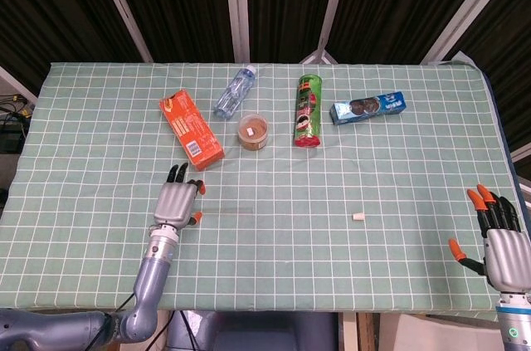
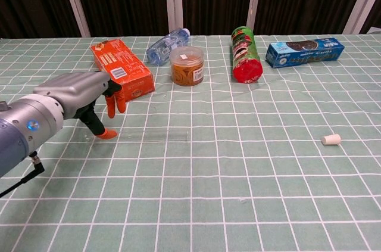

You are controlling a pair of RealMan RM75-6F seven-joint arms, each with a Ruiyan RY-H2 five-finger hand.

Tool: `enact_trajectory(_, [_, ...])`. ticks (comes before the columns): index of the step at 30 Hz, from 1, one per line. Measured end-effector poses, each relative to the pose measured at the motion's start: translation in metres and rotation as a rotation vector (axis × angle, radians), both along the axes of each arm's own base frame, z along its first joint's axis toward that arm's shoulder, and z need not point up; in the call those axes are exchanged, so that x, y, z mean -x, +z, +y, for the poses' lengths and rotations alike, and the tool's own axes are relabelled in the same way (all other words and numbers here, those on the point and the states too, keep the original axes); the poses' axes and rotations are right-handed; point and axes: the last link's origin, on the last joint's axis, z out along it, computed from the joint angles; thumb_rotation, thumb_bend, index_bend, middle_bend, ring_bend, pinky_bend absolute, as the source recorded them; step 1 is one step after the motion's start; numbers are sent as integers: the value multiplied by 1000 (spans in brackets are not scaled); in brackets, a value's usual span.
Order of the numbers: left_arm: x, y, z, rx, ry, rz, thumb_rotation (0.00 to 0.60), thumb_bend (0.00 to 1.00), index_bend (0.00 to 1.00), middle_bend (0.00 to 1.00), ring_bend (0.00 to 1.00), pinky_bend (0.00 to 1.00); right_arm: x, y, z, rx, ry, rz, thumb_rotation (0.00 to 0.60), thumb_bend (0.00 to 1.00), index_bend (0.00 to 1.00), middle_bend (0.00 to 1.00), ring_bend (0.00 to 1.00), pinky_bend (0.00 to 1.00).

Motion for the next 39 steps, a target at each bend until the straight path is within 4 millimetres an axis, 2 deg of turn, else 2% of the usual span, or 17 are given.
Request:
enact_trajectory(14, [-9,-21,-2,27,32,17,600,321,475,441,44,0,0,1,0,-1,-3,-16,600,336,0,0,0,0])
enact_trajectory(23, [-10,-23,-2,32,40,20,600,372,495,439,44,0,0,1,0,-3,-5,-24,600,336,0,0,0,0])
enact_trajectory(34, [-11,-24,-1,50,74,19,600,375,483,404,43,0,0,1,0,-2,-5,-30,600,336,0,0,0,0])
enact_trajectory(39, [-13,-23,-1,58,86,25,600,443,498,415,44,0,0,1,1,-2,-3,-32,600,336,0,0,0,0])
